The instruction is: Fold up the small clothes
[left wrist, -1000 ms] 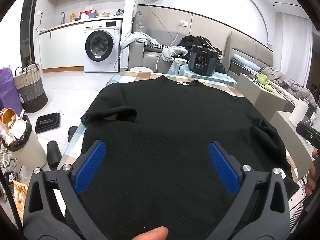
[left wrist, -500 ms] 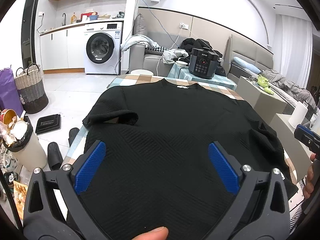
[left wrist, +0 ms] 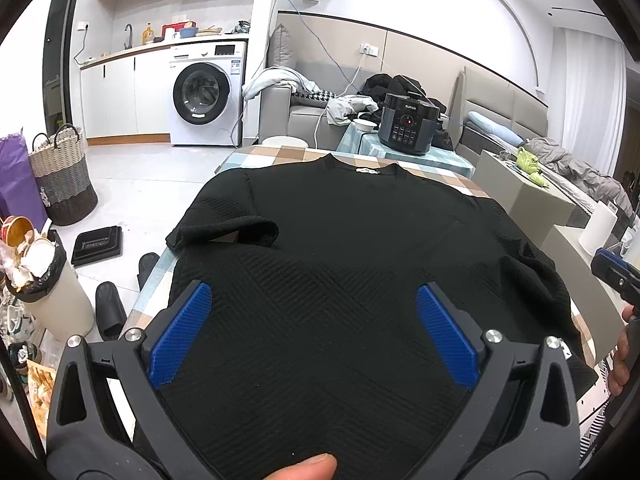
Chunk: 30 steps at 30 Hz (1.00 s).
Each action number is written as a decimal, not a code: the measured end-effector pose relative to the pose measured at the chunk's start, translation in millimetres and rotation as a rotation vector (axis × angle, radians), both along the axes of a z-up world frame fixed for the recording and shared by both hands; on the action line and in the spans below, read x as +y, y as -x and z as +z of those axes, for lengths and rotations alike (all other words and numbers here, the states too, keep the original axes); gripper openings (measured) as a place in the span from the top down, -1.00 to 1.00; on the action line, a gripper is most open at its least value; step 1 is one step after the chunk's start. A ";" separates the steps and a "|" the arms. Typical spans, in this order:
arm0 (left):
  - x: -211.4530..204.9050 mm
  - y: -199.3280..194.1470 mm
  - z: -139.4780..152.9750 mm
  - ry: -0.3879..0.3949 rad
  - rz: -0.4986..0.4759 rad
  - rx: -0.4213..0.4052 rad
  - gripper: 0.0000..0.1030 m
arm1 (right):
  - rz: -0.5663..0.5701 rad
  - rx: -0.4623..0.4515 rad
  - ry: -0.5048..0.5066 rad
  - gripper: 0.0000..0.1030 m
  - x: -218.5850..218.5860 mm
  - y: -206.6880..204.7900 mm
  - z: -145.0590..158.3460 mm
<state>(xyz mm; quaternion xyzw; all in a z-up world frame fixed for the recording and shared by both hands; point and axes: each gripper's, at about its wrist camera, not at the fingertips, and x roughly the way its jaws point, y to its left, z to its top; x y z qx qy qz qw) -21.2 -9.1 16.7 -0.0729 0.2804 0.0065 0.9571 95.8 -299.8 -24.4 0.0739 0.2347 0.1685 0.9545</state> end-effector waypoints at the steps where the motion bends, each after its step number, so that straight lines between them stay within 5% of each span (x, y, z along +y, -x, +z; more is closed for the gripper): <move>1: 0.9 0.0 -0.6 0.002 0.002 0.003 -0.98 | -0.001 0.002 0.006 -1.00 0.1 -0.4 -0.4; 17: 6.2 -8.2 -27.1 0.003 -0.013 0.051 -0.98 | 0.032 0.048 0.017 -1.00 3.9 -7.5 -8.0; 30: -4.8 3.6 2.2 0.011 -0.050 0.004 -0.98 | -0.043 0.035 -0.034 -1.00 -17.1 1.5 13.4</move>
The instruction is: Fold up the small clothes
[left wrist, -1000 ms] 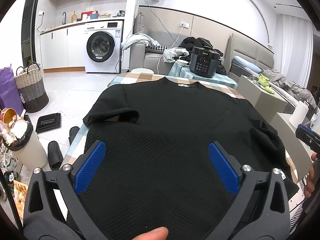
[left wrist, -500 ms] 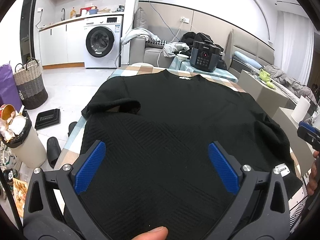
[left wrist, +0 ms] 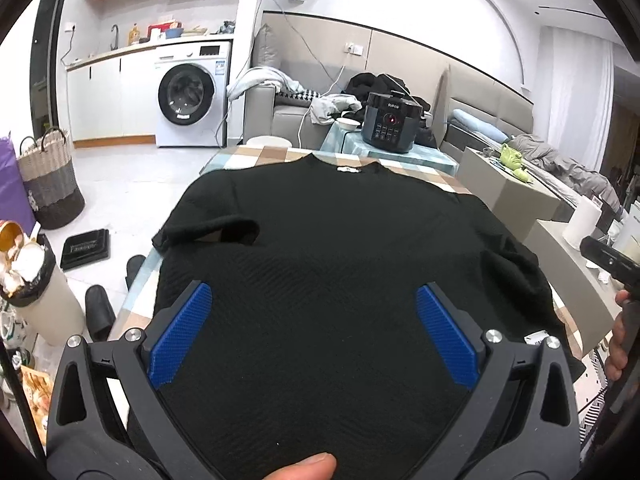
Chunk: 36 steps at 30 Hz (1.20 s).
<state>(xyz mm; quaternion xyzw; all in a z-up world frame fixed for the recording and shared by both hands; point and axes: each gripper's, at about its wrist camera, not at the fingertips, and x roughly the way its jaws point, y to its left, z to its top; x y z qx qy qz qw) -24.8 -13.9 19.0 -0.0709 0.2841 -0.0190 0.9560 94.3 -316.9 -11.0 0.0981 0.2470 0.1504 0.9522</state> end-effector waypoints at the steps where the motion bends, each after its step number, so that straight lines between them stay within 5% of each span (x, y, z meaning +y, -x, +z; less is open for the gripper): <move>1: 1.1 1.0 3.9 0.001 0.008 -0.007 -0.98 | -0.005 0.006 -0.013 -1.00 -2.1 -1.9 0.8; 6: 11.7 0.3 13.8 0.048 0.030 -0.014 -0.98 | -0.034 0.048 -0.103 -1.00 -14.4 -16.3 5.5; 12: 24.5 -20.3 15.1 0.042 0.060 0.011 -0.98 | -0.104 0.099 -0.098 -1.00 -26.8 -36.6 2.7; 24: 44.4 -81.5 5.9 0.035 0.080 0.059 -0.98 | -0.304 0.259 -0.289 -0.99 -98.0 -88.0 -34.0; 29: 47.3 -107.9 -6.1 0.042 0.089 0.106 -0.97 | -0.361 0.357 -0.391 -0.71 -130.3 -112.1 -58.9; 36: 44.6 -133.2 -28.3 0.053 0.061 0.131 -0.82 | -0.409 0.445 -0.445 -0.58 -163.6 -133.0 -90.8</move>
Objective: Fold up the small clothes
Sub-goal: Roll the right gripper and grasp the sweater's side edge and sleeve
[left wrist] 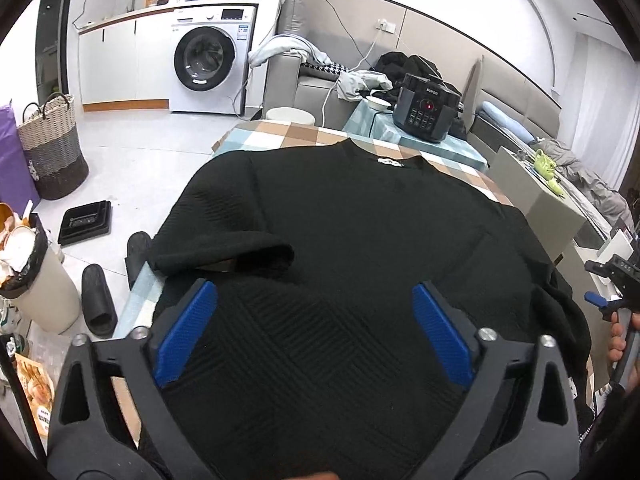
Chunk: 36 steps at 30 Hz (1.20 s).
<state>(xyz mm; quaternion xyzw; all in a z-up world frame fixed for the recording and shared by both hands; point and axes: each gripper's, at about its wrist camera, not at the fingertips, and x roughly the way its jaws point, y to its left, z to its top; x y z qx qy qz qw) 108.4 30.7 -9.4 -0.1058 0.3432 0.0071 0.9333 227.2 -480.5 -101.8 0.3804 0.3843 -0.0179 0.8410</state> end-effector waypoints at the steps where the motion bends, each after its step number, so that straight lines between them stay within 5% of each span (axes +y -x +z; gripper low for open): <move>1: -0.9 -3.3 -2.8 0.001 -0.007 0.003 -0.77 | -0.005 0.017 -0.001 -0.58 -2.8 -2.9 -4.1; 15: -15.4 -35.2 -25.5 -0.011 -0.037 0.043 -0.72 | -0.098 0.108 -0.102 -0.43 -28.0 -20.4 -42.8; 19: -20.8 -44.5 -28.5 -0.013 -0.046 0.044 -0.72 | -0.128 0.139 -0.042 -0.06 -28.5 -28.4 -40.6; 22: -22.2 -44.5 -30.1 -0.010 -0.050 0.046 -0.72 | -0.153 0.190 0.029 0.62 -28.2 -35.9 -41.2; 23: -23.0 -45.3 -30.4 -0.009 -0.049 0.048 -0.72 | -0.166 0.190 0.037 0.67 -30.1 -35.5 -40.3; 29: -23.5 -44.8 -29.6 -0.007 -0.046 0.045 -0.72 | -0.214 0.122 0.132 0.72 -31.1 -32.7 -12.8; 36: -8.7 -30.9 -26.2 0.012 -0.037 0.037 -0.72 | -0.076 -0.195 0.143 0.72 13.3 -58.2 43.5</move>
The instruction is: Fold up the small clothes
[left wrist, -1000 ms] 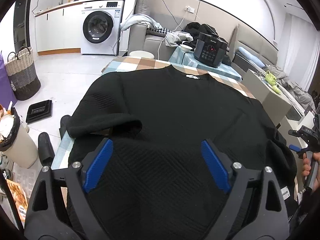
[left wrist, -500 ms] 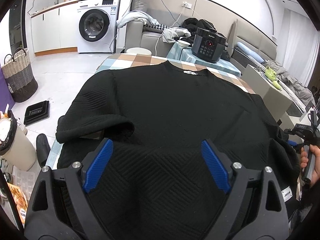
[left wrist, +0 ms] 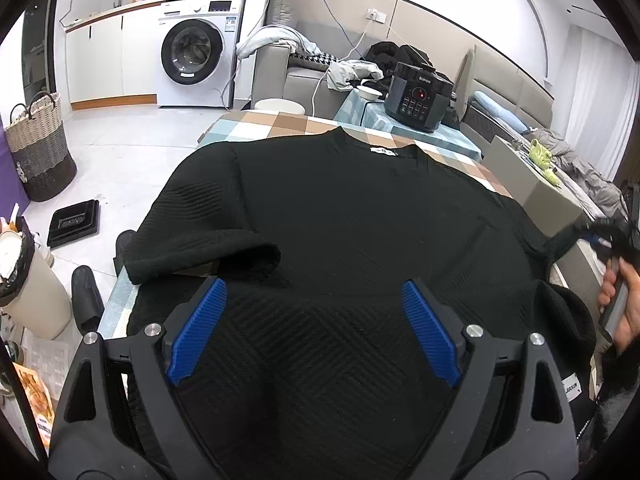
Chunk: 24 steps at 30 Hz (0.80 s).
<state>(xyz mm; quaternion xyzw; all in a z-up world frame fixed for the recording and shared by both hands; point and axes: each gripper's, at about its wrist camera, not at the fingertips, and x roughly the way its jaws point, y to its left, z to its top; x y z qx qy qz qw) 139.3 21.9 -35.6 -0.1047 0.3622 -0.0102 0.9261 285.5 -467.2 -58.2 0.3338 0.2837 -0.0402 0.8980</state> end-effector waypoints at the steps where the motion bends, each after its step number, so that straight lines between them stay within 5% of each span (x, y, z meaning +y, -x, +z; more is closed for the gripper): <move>1: 1.5 1.3 0.0 0.002 0.000 -0.002 -0.72 | 0.072 -0.034 0.002 0.72 14.2 -7.5 6.9; 6: 4.0 5.4 0.7 -0.001 0.007 -0.003 -0.72 | 0.493 -0.036 0.140 0.73 116.0 -26.2 24.9; 16: 14.4 16.9 1.1 -0.004 0.032 -0.002 -0.72 | 0.586 0.227 0.157 0.72 153.5 -32.7 -23.1; 21: 29.9 21.6 2.3 0.007 0.081 0.003 -0.72 | 0.704 0.264 0.194 0.34 173.9 -24.5 -32.1; 24: 39.3 26.4 4.0 0.001 0.106 0.002 -0.72 | 0.679 0.186 0.151 0.25 172.4 -12.4 -23.2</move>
